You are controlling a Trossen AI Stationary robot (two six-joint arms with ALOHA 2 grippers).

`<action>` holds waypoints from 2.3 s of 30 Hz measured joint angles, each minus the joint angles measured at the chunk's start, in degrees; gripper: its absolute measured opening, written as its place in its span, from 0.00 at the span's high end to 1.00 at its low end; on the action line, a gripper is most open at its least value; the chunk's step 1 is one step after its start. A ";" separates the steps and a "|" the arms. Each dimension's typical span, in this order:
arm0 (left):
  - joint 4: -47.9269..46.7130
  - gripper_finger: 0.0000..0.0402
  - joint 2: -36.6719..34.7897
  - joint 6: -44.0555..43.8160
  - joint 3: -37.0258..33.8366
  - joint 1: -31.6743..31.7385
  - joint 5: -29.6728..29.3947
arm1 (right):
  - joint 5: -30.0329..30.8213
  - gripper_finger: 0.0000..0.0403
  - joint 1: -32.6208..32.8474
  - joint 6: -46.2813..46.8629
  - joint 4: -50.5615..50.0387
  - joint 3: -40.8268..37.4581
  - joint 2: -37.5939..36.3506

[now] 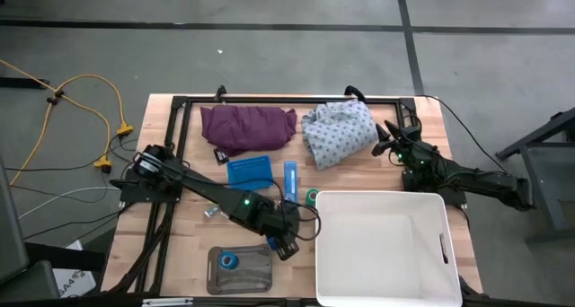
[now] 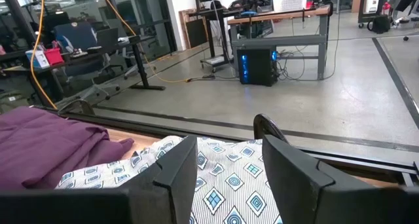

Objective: Pick & Place Medicine items
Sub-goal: Put the blue bandage into the black bin

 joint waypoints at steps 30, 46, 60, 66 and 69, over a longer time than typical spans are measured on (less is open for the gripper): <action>-0.58 0.67 3.63 -2.33 -0.12 0.17 2.41 | 0.00 0.60 -0.02 -0.02 -0.02 0.00 0.00; -1.69 0.48 3.63 -2.32 -0.12 0.13 2.27 | 0.00 0.60 -0.01 -0.02 -0.02 0.00 0.00; -4.00 0.27 4.04 -5.19 -0.12 -0.49 2.29 | 0.00 0.60 0.00 -0.02 -0.02 0.02 0.00; -4.05 0.27 5.27 -3.82 -0.14 -0.95 2.31 | 0.00 0.60 0.00 -0.02 -0.02 0.00 0.00; -4.47 0.27 5.29 -3.83 -0.14 -1.08 2.31 | 0.00 0.60 -0.01 -0.01 -0.02 0.01 0.00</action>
